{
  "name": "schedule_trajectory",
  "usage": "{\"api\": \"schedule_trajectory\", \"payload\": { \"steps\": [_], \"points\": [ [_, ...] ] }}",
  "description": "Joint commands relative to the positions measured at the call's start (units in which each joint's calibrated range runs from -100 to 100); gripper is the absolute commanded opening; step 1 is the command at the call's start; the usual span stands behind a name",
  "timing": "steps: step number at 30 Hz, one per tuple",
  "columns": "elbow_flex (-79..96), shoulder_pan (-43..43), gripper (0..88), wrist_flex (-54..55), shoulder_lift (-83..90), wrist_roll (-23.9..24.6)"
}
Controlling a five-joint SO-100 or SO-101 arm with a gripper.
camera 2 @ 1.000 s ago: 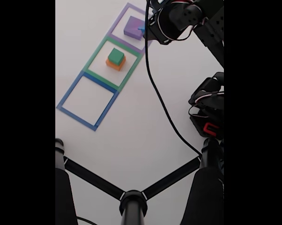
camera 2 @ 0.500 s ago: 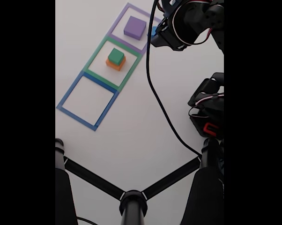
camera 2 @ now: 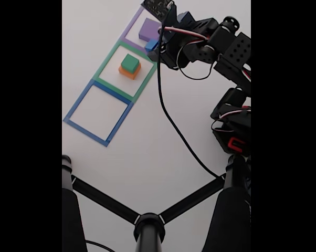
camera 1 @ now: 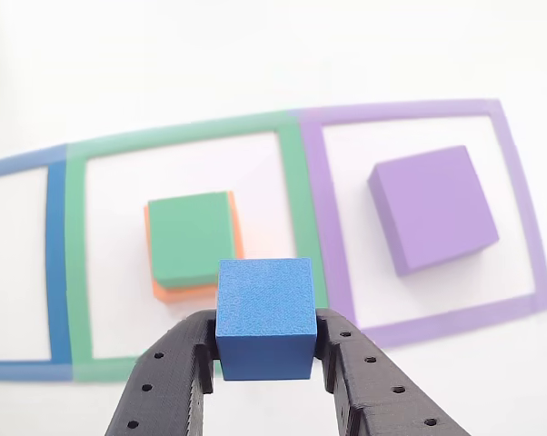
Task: Tower of hanoi
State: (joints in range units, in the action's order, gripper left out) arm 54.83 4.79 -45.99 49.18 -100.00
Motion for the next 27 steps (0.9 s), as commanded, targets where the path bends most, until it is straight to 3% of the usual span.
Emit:
{"api": "schedule_trajectory", "payload": {
  "steps": [1,8,27],
  "points": [
    [9.8,-0.7,4.9,19.1,1.6,0.0],
    [21.3,-2.6,5.5,43.5,-4.7,0.0],
    [27.8,-5.3,6.7,74.1,-22.9,0.0]
  ]
}}
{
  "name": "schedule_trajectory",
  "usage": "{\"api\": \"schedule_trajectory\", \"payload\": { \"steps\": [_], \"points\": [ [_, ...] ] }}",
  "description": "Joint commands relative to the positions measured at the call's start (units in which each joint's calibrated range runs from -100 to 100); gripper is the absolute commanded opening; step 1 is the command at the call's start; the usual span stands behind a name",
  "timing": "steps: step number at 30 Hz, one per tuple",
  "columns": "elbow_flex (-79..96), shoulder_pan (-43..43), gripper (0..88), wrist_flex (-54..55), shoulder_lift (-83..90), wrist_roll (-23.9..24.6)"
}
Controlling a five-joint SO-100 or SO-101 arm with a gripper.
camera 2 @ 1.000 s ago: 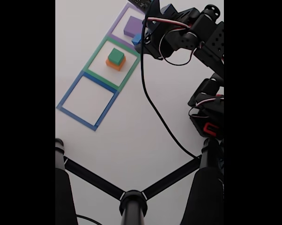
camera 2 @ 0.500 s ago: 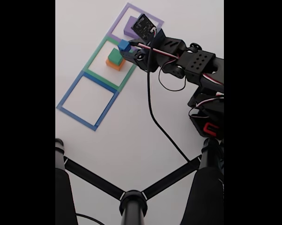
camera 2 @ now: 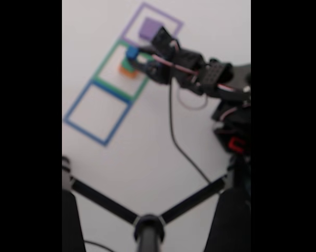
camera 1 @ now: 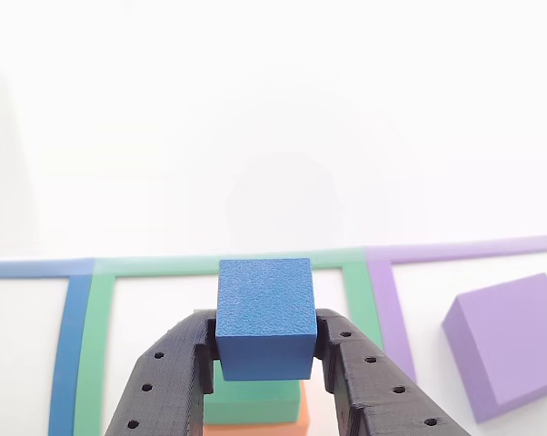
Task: Tower of hanoi
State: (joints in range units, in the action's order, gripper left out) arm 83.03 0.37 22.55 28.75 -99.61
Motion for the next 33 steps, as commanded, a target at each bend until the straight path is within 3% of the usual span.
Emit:
{"api": "schedule_trajectory", "payload": {
  "steps": [1,9,24,33],
  "points": [
    [-0.4,-1.0,6.7,6.9,-3.6,-0.4],
    [-1.1,-1.5,6.7,14.6,-10.9,-0.4],
    [-0.7,-1.6,7.1,17.6,-14.8,-0.4],
    [-0.5,-1.2,16.3,19.1,-16.6,-0.4]
  ]
}}
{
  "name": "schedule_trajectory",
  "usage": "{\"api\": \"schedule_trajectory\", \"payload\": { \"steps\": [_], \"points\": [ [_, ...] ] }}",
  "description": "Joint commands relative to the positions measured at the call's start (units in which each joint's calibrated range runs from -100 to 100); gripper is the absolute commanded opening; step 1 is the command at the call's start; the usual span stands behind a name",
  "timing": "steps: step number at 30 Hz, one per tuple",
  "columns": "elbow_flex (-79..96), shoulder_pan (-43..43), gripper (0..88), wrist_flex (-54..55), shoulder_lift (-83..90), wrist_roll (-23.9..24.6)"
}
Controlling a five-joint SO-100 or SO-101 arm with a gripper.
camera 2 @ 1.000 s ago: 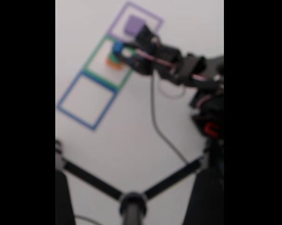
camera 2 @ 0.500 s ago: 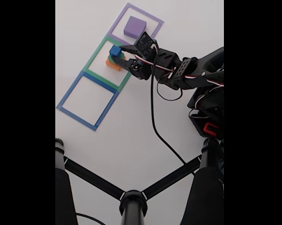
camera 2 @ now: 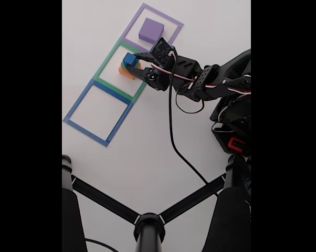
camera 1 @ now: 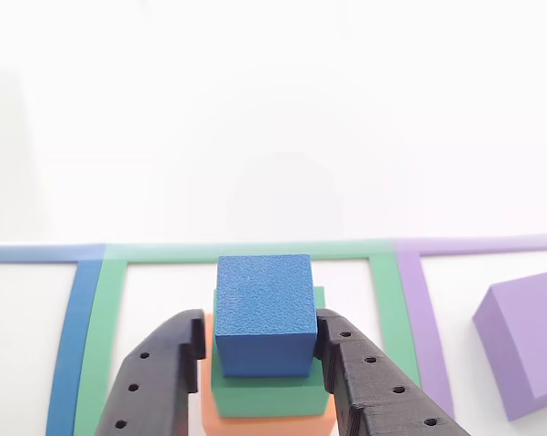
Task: Tower of hanoi
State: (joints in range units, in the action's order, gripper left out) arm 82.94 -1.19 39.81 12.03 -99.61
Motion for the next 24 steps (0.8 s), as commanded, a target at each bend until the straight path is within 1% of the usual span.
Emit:
{"api": "schedule_trajectory", "payload": {
  "steps": [1,11,13,15,21,24],
  "points": [
    [-0.4,0.3,17.3,2.0,0.1,-0.4],
    [0.3,0.6,25.3,2.7,2.3,-0.4],
    [0.7,0.8,26.5,2.3,4.5,-0.4],
    [0.8,1.0,27.3,-0.3,7.9,-0.4],
    [-2.8,1.8,26.0,-21.9,23.3,-0.4],
    [-9.7,1.9,22.9,-38.9,29.8,-0.4]
  ]
}}
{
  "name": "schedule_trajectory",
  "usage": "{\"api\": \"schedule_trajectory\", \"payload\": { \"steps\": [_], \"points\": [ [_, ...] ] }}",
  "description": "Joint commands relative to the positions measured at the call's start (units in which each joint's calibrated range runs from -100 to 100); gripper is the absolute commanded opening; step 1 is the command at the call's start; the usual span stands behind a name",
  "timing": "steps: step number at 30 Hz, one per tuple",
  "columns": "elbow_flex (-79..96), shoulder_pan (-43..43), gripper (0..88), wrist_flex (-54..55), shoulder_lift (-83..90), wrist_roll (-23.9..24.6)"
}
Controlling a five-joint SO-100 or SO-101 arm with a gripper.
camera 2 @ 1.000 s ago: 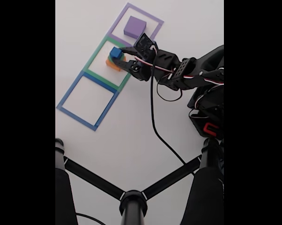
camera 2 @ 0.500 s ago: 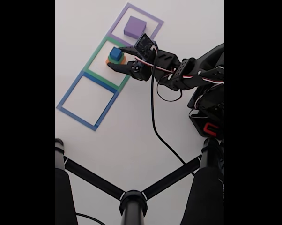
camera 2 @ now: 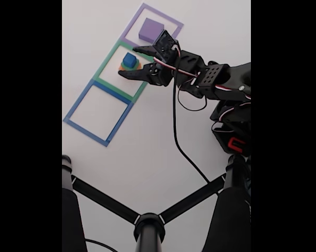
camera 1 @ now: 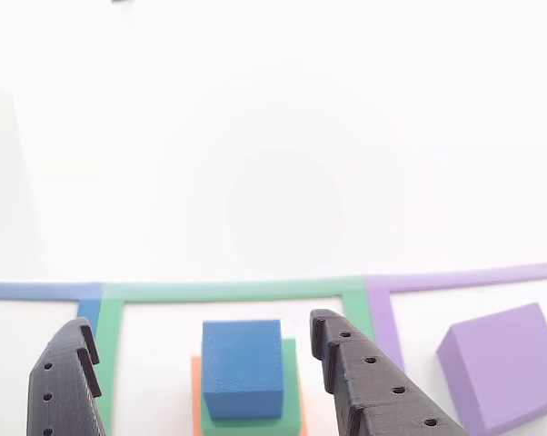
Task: Tower of hanoi
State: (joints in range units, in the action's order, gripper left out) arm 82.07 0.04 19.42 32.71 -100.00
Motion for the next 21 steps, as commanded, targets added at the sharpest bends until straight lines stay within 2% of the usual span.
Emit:
{"api": "schedule_trajectory", "payload": {
  "steps": [1,6,11,14,21],
  "points": [
    [-11.5,0.7,22.2,-23.8,10.6,0.0],
    [-34.3,0.8,14.5,-56.5,12.7,0.0],
    [-58.0,2.2,4.6,-80.7,8.9,0.0],
    [-68.9,4.0,0.1,-90.0,6.1,0.0],
    [-90.0,10.6,0.0,-108.5,0.5,0.0]
  ]
}}
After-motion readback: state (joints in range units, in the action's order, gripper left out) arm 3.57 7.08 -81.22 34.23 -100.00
